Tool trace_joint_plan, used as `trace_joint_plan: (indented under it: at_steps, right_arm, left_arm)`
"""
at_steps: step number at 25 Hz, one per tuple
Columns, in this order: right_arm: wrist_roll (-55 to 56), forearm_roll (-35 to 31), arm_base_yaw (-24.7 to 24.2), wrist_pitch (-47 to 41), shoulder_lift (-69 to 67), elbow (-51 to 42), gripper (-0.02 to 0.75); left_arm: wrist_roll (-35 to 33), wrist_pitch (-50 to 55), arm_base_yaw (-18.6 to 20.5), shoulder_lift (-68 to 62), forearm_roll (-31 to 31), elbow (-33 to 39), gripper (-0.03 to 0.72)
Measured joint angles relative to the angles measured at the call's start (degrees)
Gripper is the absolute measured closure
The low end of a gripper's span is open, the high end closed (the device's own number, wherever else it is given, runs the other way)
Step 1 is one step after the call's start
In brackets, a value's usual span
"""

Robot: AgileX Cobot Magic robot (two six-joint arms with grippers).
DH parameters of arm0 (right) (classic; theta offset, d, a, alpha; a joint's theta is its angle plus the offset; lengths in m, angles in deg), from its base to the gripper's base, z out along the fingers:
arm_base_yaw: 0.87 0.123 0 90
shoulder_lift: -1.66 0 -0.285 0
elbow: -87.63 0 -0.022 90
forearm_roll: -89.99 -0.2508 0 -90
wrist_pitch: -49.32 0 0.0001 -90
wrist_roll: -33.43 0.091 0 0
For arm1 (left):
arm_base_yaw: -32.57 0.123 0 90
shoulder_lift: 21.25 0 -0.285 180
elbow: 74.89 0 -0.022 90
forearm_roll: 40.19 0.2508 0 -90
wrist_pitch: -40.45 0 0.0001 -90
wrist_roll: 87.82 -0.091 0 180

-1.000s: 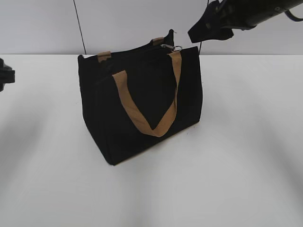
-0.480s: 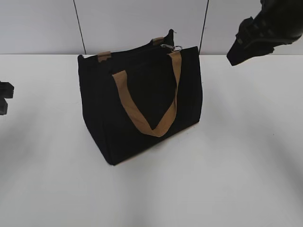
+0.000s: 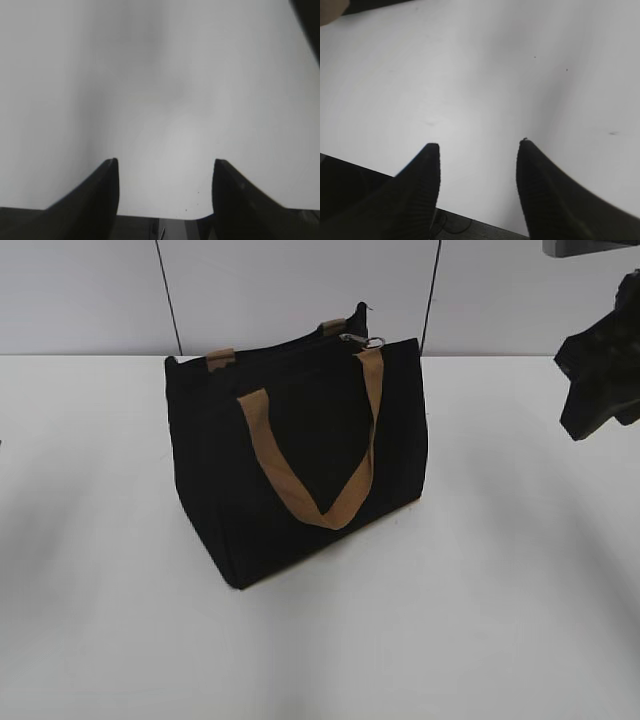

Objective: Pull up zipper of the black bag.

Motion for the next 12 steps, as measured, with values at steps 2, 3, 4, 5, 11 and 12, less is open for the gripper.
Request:
trace_joint_plan:
  at_steps: [2, 3, 4, 5, 11, 12]
  right_arm:
    - [0.91, 0.63, -1.18, -0.12, 0.00, 0.00, 0.359]
    - [1.26, 0.77, -2.14, -0.18, 0.00, 0.00, 0.359]
    - [1.63, 0.88, -3.59, -0.18, 0.13, 0.00, 0.359]
    - [1.95, 1.03, -5.25, -0.22, 0.28, 0.00, 0.359]
    - [2.46, 1.19, -14.21, -0.36, 1.13, -0.41, 0.359]
    - [2.46, 1.13, -15.00, -0.36, 1.98, -1.44, 0.359]
  left_arm:
    - [-0.20, 2.48, 0.00, 1.16, -0.11, -0.06, 0.247]
    - [-0.41, 3.40, 0.00, 1.82, -0.11, -0.06, 0.247]
    - [-0.57, 4.38, 0.00, 2.67, -0.11, -0.06, 0.247]
    - [-0.78, 5.19, 0.00, 3.59, -0.11, -0.06, 0.248]
    - [-2.29, 6.87, 0.00, 8.68, -0.05, -0.17, 0.247]
    - [-2.35, 7.37, 0.00, 9.24, -0.05, -0.17, 0.247]
